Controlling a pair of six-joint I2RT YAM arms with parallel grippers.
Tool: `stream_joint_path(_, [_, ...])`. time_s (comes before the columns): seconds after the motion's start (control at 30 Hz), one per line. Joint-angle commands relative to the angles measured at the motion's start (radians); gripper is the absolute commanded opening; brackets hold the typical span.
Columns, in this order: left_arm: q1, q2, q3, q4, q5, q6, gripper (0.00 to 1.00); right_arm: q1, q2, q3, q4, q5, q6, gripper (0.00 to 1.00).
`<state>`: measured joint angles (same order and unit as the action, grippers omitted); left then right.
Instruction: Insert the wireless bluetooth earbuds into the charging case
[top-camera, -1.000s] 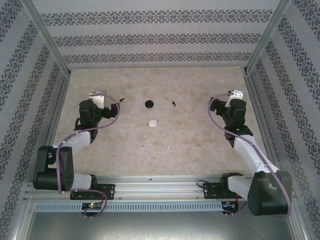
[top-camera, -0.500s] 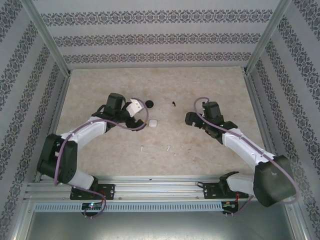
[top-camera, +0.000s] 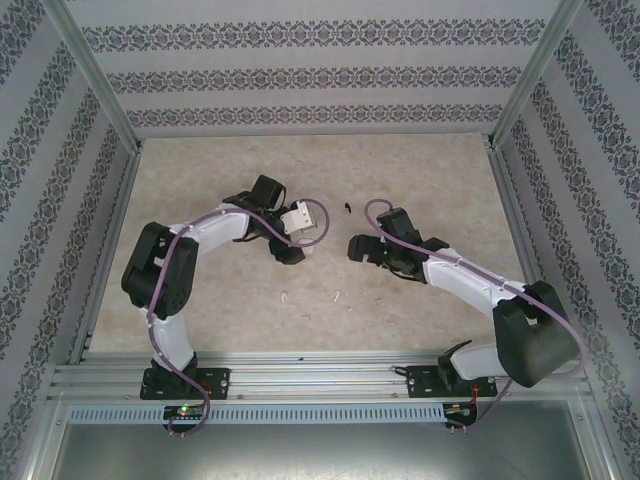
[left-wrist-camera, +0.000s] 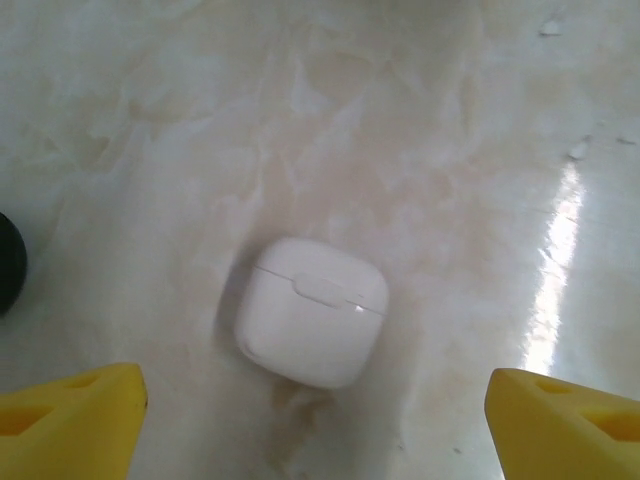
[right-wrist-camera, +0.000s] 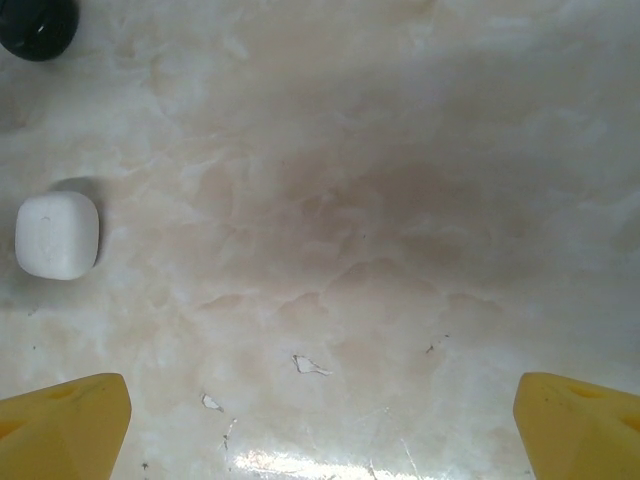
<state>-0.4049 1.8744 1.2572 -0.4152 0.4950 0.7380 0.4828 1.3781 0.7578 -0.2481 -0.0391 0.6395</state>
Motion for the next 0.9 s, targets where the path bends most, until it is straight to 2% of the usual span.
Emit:
stream_joint_path(0.0, [-0.014,0.044,0.058,-0.083,-0.020,0.041,0.87,0.016,0.018,0.025,0.023,-0.016,0.041,0.98])
stream_joint_path(0.17, [-0.033,0.100,0.105,-0.114,-0.053,0.111,0.86,0.021,0.033,0.025,0.042,-0.020,0.052,0.98])
stream_joint_path(0.53, [-0.071,0.191,0.168,-0.140,-0.106,0.157,0.84,0.022,0.012,-0.010,0.081,-0.020,0.079,0.98])
stream_joint_path(0.67, [-0.077,0.210,0.191,-0.162,-0.116,0.165,0.75,0.021,0.003,-0.026,0.090,-0.025,0.089,0.98])
stream_joint_path(0.87, [-0.081,0.205,0.185,-0.167,-0.115,0.170,0.52,0.020,-0.022,-0.047,0.109,-0.031,0.109,0.98])
